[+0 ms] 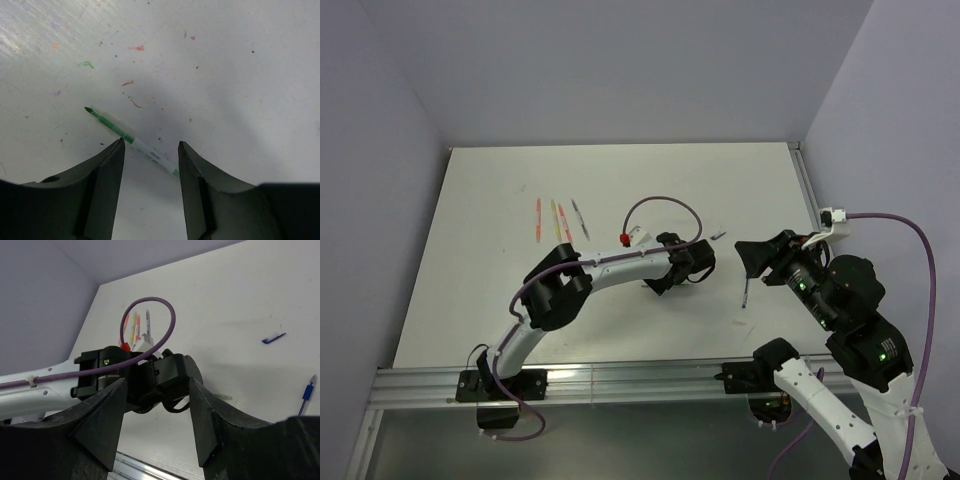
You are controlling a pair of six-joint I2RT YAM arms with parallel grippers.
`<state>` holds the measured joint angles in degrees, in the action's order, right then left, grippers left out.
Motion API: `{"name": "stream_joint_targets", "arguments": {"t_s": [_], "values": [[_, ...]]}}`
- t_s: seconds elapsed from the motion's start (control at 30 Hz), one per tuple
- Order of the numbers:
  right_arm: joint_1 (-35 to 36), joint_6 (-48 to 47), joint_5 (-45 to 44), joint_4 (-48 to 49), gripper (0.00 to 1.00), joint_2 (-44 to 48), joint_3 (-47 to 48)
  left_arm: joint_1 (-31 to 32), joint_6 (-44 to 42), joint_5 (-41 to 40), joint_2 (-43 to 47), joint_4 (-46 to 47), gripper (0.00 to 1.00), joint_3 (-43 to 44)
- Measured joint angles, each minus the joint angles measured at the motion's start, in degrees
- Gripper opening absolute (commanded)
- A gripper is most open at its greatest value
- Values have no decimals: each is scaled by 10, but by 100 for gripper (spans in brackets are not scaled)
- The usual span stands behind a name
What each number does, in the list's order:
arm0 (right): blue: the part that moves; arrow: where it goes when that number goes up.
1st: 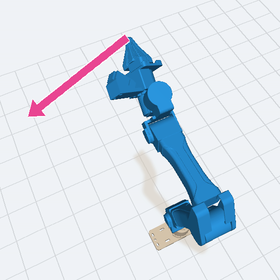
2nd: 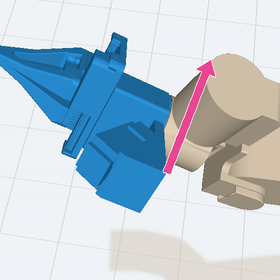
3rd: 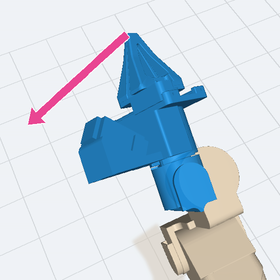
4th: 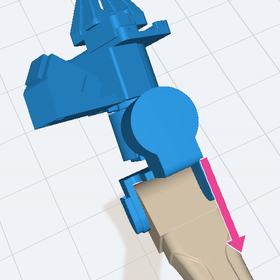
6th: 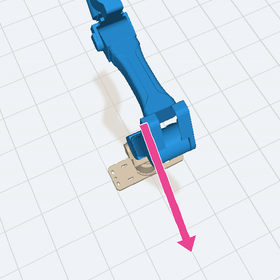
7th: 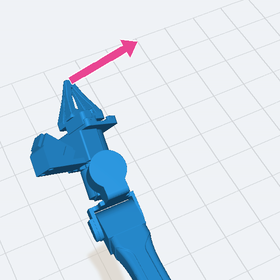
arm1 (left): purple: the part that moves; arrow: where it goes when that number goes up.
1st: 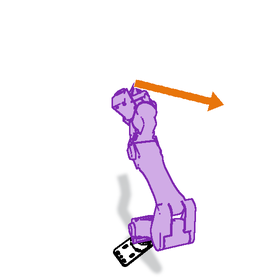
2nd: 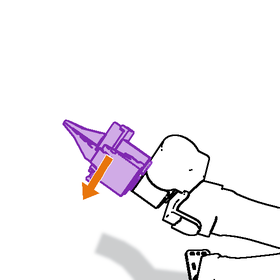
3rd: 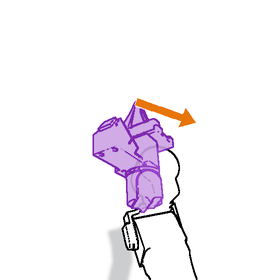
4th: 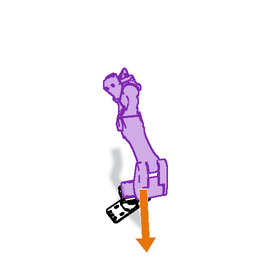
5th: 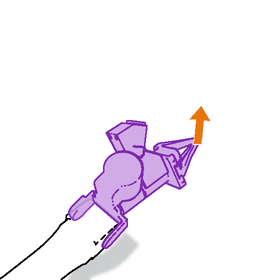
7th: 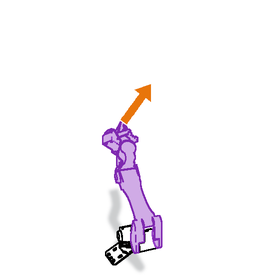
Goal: Insert the pens into the pen caps
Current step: Pick up the pen from the center of the board.
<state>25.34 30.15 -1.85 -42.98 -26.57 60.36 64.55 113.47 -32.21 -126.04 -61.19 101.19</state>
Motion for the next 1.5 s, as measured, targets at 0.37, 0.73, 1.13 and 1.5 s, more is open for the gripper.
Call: {"name": "stream_joint_targets", "arguments": {"t_s": [0.37, 0.73, 1.13, 1.5], "values": [[9, 0, -11, 0, 61, 5, 0, -6, 0, 16, -24, -25, 50, 24], [21, 0, -34, -2, 63, 20, 0, -8, 0, 28, -26, -30, 43, 19], [32, -7, -41, -4, 63, 20, 0, -35, -2, 30, -29, -51, 31, 16], [33, -11, -39, -12, 63, -3, 1, -38, -52, 24, -4, -8, 0, -31]]}}
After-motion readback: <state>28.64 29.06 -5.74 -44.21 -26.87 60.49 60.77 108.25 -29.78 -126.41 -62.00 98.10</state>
